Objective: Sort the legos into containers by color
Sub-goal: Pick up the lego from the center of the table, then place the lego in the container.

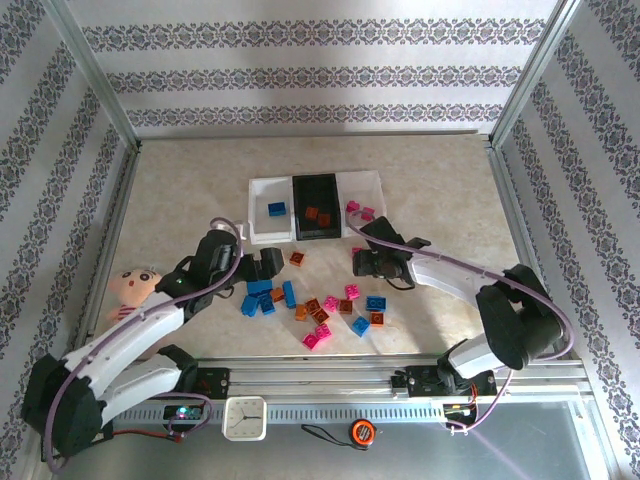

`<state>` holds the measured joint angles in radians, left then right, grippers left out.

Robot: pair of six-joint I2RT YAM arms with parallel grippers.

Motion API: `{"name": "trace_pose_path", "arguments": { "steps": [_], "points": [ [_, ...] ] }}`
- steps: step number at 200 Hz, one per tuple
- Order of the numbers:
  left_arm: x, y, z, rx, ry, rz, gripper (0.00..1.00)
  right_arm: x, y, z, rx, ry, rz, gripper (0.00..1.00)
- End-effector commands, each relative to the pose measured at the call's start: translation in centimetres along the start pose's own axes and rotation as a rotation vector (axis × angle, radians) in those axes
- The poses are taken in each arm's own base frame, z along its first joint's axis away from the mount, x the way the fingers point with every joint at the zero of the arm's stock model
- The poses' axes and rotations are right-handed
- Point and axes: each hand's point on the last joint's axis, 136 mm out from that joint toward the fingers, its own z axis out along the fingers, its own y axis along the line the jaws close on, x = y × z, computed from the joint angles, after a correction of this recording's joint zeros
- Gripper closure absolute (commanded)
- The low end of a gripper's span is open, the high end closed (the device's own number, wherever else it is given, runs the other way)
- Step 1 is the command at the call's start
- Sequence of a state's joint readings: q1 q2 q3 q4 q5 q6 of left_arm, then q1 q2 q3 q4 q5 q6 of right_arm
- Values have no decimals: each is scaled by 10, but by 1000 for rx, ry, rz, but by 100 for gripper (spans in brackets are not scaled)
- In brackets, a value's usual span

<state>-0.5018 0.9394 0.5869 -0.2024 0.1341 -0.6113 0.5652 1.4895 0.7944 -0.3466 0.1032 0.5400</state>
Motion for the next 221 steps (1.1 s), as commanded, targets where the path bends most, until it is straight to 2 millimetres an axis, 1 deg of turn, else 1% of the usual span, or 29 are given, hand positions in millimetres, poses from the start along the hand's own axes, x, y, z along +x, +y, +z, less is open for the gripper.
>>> {"name": "trace_pose_path", "arguments": {
  "steps": [1, 28, 54, 71, 82, 104, 120, 136, 149, 163, 178, 198, 211, 221],
  "points": [
    [-2, 15, -15, -64, -45, -21, 0, -15, -1, 4, 36, -29, -24, 35],
    [-2, 21, -24, -84, -69, -27, 0, -12, -7, 16, 68, 7, -26, 41],
    [-1, 25, -26, -110, -65, -26, 0, -8, -6, 26, 69, 34, -33, 46],
    [-1, 26, -26, -116, -66, -22, 0, -7, -6, 30, 70, 43, -35, 53],
    [-3, 26, -27, -121, -70, -20, 0, -7, -6, 31, 70, 44, -38, 59],
    [-4, 28, -29, -134, -73, -12, 0, -5, -4, 22, 44, 32, -43, 68],
    [-4, 30, -31, -147, -76, -4, 0, -6, -1, 7, 10, 6, -52, 72],
    [-5, 32, -32, -157, -82, 0, 0, -11, 5, -14, -29, -32, -67, 75],
    [-5, 33, -33, -161, -89, 4, 1, -22, 15, -35, -73, -80, -83, 76],
    [-6, 34, -34, -167, -95, 4, 1, -38, 25, -56, -116, -136, -89, 76],
    [-9, 35, -35, -175, -103, 5, 1, -59, 35, -69, -139, -187, -89, 76],
    [-12, 35, -38, -189, -108, 9, 1, -89, 42, -71, -126, -224, -88, 76],
    [-12, 35, -39, -188, -107, 11, 1, -108, 46, -67, -120, -247, -77, 76],
    [-10, 36, -41, -192, -106, 10, 1, -122, 47, -59, -108, -251, -64, 75]
  ]
}}
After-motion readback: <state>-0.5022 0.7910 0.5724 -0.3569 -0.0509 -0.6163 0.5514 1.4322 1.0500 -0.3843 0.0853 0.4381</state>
